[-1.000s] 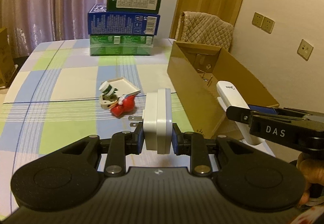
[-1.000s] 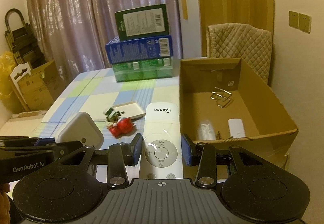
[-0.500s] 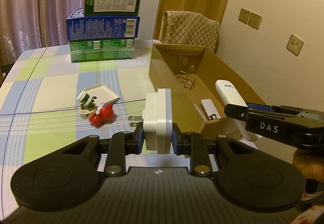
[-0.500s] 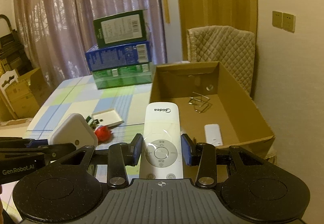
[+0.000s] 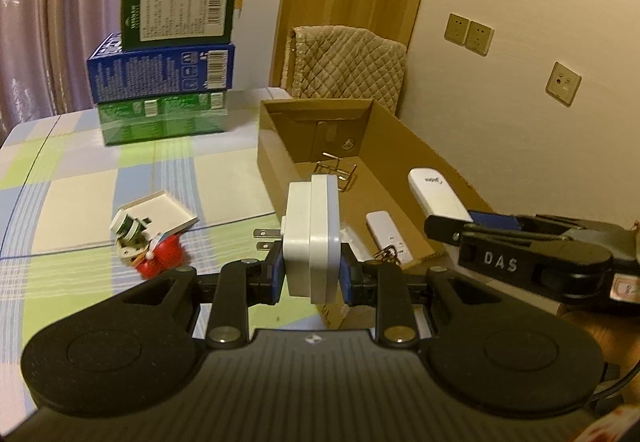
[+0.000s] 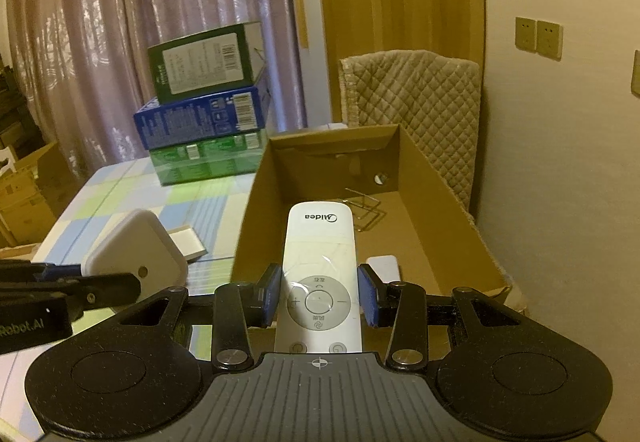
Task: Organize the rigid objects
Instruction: 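Lower the adapter and remote into the box and open both tools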
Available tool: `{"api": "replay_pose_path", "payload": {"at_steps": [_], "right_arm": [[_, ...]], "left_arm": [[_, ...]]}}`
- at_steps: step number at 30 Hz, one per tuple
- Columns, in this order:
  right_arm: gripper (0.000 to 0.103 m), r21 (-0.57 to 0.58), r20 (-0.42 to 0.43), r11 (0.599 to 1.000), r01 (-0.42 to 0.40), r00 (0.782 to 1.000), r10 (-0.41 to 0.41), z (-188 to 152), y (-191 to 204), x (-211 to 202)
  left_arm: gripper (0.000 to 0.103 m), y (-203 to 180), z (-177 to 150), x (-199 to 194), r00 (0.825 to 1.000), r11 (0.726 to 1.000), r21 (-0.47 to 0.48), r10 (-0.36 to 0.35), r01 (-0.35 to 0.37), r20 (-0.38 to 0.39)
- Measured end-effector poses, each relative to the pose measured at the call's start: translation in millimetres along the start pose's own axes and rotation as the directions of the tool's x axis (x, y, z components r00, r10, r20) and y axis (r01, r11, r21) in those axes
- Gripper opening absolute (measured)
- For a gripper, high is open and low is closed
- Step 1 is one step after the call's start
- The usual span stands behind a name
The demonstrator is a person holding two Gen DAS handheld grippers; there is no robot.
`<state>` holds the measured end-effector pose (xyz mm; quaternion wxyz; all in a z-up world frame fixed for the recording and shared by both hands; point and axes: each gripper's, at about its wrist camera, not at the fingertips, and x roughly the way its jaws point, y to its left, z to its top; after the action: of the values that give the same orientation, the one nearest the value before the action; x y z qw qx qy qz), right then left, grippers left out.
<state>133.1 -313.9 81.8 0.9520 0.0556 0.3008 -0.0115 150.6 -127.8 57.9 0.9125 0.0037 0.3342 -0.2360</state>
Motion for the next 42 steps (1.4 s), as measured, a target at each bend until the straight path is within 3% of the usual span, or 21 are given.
{"api": "replay_pose_path", "payload": {"at_steps": [16, 22, 30, 36, 42], "right_arm": [[0.038, 0.045, -0.025, 0.999, 0.024, 0.999, -0.023, 7.8, -42.1, 24.3], [0.038, 0.069, -0.046, 0.997, 0.025, 0.999, -0.022, 9.9, -58.5, 33.5], [0.038, 0.079, -0.051, 0.997, 0.02, 0.999, -0.016, 14.7, -70.3, 41.0], [0.038, 0.086, -0.048, 0.996, 0.012, 0.999, -0.008, 16.6, -71.0, 43.6], [0.038, 0.088, -0.048, 0.996, 0.01, 0.999, -0.005, 17.1, -70.6, 44.0]], "left_arm": [[0.022, -31.3, 32.4, 39.8, 0.999, 0.997, 0.053, -0.047, 0.047, -0.001], [0.022, -41.5, 38.3, 68.1, 0.997, 0.994, 0.085, -0.068, 0.071, -0.034], [0.022, -44.2, 30.3, 100.2, 0.995, 0.99, 0.132, -0.042, 0.054, -0.089], [0.023, -42.8, 26.3, 108.2, 0.994, 0.989, 0.135, -0.048, 0.061, -0.097], [0.026, -34.7, 28.1, 94.8, 0.998, 0.993, 0.109, -0.031, 0.038, -0.059]]}}
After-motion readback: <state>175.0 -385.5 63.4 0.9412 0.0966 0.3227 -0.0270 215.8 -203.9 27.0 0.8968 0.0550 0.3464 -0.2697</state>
